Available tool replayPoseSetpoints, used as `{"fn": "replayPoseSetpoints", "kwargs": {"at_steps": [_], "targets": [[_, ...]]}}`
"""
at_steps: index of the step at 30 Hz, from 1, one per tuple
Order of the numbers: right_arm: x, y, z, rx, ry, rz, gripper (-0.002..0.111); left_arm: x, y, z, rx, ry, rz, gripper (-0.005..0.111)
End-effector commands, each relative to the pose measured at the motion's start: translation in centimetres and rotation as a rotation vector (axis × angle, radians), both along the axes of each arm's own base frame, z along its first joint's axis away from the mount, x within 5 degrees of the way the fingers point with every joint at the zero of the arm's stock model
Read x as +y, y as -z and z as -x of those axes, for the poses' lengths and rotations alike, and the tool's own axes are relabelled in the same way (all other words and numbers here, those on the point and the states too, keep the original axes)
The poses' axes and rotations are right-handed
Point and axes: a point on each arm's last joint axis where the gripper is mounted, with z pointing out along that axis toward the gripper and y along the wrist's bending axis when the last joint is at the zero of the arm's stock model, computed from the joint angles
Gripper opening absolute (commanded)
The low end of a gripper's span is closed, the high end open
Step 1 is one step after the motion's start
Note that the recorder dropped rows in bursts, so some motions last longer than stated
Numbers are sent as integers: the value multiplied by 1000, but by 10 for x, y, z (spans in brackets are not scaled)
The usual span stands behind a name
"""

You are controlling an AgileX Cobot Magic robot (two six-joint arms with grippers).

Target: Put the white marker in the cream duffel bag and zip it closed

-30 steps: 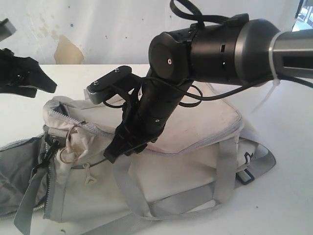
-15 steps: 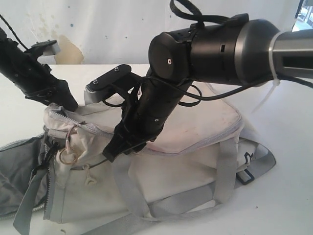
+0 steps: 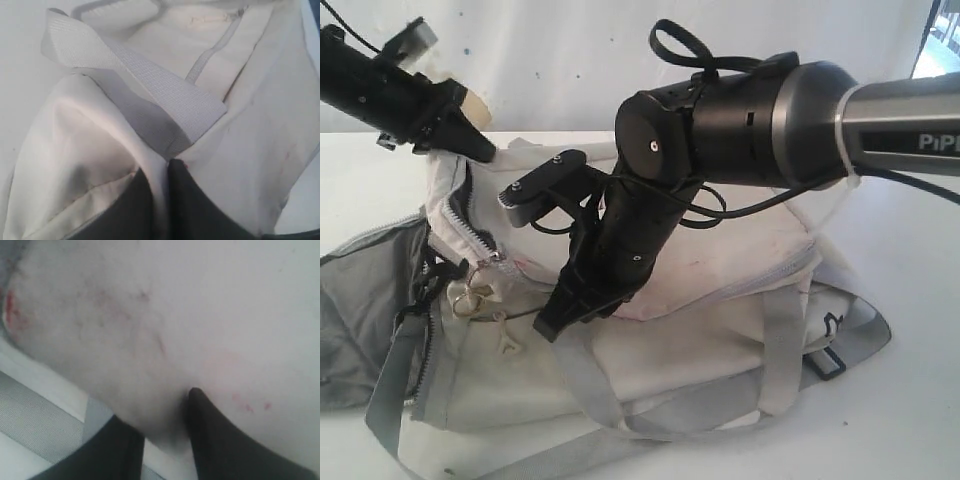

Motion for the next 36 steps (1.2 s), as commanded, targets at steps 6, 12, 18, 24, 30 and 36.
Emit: {"fn": "replayPoseSetpoints", "kwargs": {"at_steps": [6, 12, 18, 24, 30, 36], "targets": [[2, 2, -7, -47, 10, -23, 0, 35, -14, -14, 111, -249, 254, 0], [-4, 20, -6, 2, -26, 102, 0, 37, 7, -22, 277, -345, 336, 0], [-12, 20, -1, 58, 0, 180, 0, 62, -1, -35, 301, -452, 639, 0], [-21, -9, -3, -29, 168, 132, 0, 89, 2, -35, 259, -489, 624, 0], [-30, -15, 6, 30, 171, 204, 0, 93, 4, -37, 269, -535, 628, 0], [-28, -32, 15, 13, 157, 151, 0, 98, 12, -41, 233, -603, 532, 0]]}}
